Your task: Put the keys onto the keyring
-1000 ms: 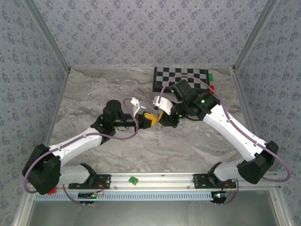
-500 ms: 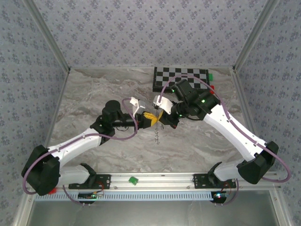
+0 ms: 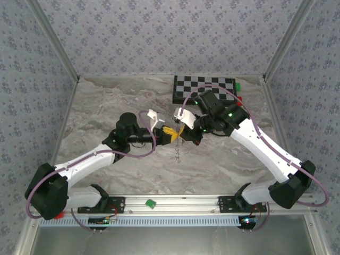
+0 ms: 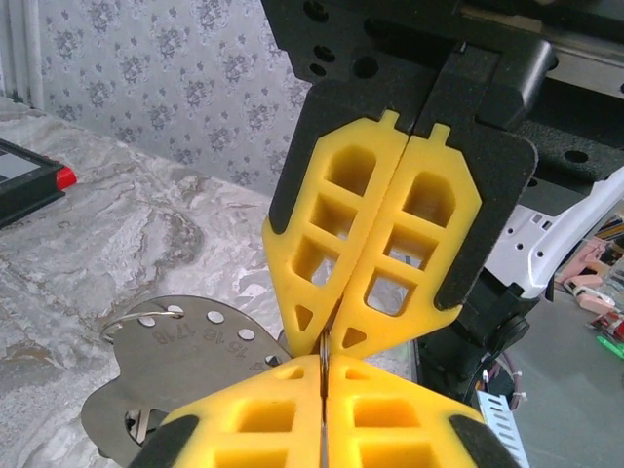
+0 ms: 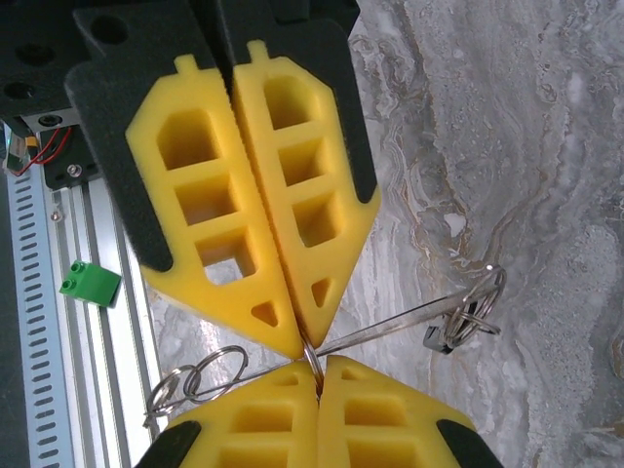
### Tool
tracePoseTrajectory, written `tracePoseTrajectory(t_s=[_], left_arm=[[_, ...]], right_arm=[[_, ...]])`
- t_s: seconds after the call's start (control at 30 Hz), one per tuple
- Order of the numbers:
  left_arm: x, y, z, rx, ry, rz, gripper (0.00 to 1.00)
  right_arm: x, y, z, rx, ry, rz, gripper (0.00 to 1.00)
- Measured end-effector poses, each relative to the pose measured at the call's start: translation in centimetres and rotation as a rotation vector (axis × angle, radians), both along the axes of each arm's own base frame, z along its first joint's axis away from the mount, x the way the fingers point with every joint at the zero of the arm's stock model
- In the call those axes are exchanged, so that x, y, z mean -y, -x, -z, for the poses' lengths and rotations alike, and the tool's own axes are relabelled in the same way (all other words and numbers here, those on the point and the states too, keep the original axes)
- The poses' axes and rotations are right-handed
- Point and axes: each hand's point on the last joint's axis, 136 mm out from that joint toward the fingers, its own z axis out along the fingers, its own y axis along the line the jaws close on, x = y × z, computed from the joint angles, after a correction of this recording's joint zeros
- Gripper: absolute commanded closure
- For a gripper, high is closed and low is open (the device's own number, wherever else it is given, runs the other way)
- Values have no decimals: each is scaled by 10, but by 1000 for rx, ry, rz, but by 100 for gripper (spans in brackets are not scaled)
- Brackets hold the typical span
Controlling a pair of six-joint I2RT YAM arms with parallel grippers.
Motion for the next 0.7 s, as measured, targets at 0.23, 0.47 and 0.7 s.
tracePoseTrajectory(t_s=[0.23, 0.47, 0.7], left_arm=[[1, -2, 3, -14, -9, -1, 82], [2, 1, 3, -19, -8, 9, 100], [2, 2, 3, -7, -8, 13, 100]], right_arm=[[0, 0, 0, -1, 0, -1, 100], [0, 1, 0, 1, 3, -1, 100], [1, 1, 2, 5, 5, 5, 100]])
